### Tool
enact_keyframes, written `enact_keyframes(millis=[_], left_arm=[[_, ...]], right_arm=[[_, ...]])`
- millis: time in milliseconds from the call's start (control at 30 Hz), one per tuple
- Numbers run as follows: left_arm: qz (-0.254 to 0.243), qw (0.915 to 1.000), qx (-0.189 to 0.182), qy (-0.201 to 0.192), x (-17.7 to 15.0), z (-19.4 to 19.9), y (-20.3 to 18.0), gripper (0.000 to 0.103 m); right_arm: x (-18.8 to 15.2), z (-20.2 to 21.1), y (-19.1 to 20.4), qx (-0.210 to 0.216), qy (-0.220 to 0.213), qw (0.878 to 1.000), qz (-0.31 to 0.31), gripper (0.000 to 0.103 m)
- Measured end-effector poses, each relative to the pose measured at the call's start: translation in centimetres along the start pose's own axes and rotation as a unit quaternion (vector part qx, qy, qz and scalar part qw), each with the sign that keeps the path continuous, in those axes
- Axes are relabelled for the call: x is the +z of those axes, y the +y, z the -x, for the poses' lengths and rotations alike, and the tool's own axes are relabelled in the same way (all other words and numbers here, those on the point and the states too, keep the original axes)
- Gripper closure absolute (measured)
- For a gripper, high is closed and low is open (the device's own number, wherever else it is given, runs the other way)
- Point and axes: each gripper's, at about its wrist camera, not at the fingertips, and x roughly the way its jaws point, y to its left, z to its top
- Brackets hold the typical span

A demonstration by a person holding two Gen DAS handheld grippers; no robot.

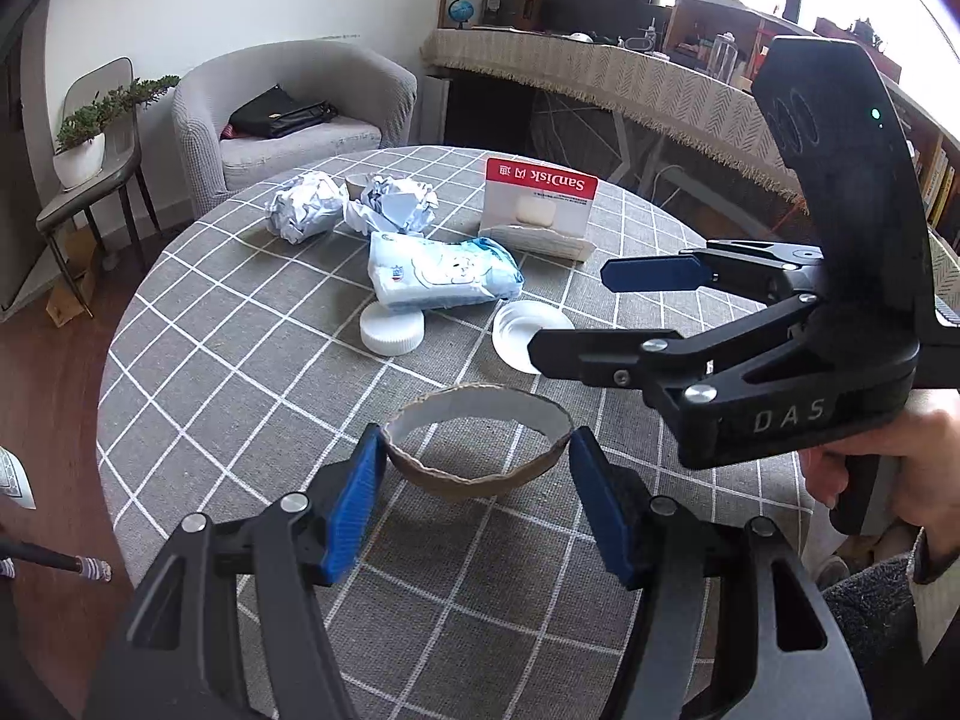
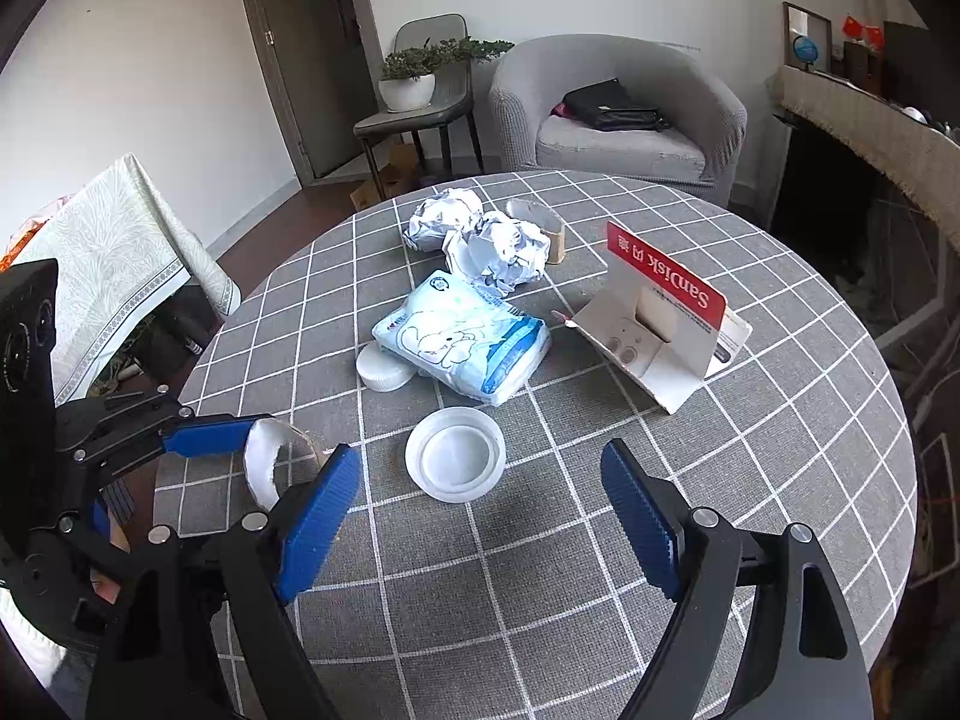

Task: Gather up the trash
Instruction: 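Grasp the cardboard tube ring with the left gripper while the right grasps the white lid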

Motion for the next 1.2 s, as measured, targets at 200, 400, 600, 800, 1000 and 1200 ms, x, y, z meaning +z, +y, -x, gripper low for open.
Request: enact_keyframes(millis=[200, 400, 600, 800, 1000, 1200], left_arm=[[0.010, 0.9999, 0.000, -0.003, -0.5, 1.1, 1.1, 0.038], [0.032, 0.9995, 0.003, -0.006, -1.4, 2.4, 3.0, 0.038], [0.047, 0.9987, 0.018, -0.014, -2.9, 4.7, 4.6, 0.038], [0.069, 0.9965, 0.040, -0.025, -5.0, 7.5, 6.0, 0.038], [0.090, 0.9935, 0.062, -0.029, -7.5, 10.3, 7.6, 0.038], [0.101, 0.9906, 0.089, -0.026, -10.1, 12.4, 9.3, 0.038]], right_arm=[[0.0, -1.5, 0.9, -0.020, 0.027, 0.999, 0.008, 0.040], [0.1, -2.1, 1.7, -0.037, 0.034, 0.999, 0.004, 0.056], [0.0, -1.6, 3.2, -0.032, 0.017, 0.999, -0.005, 0.063], [-0.7, -1.1, 6.1, -0.022, 0.006, 1.000, -0.001, 0.063], [-1.5, -0.6, 9.4, -0.007, -0.002, 1.000, 0.008, 0.063], [-1.9, -0.5, 12.8, 0.012, -0.008, 1.000, 0.020, 0.063]])
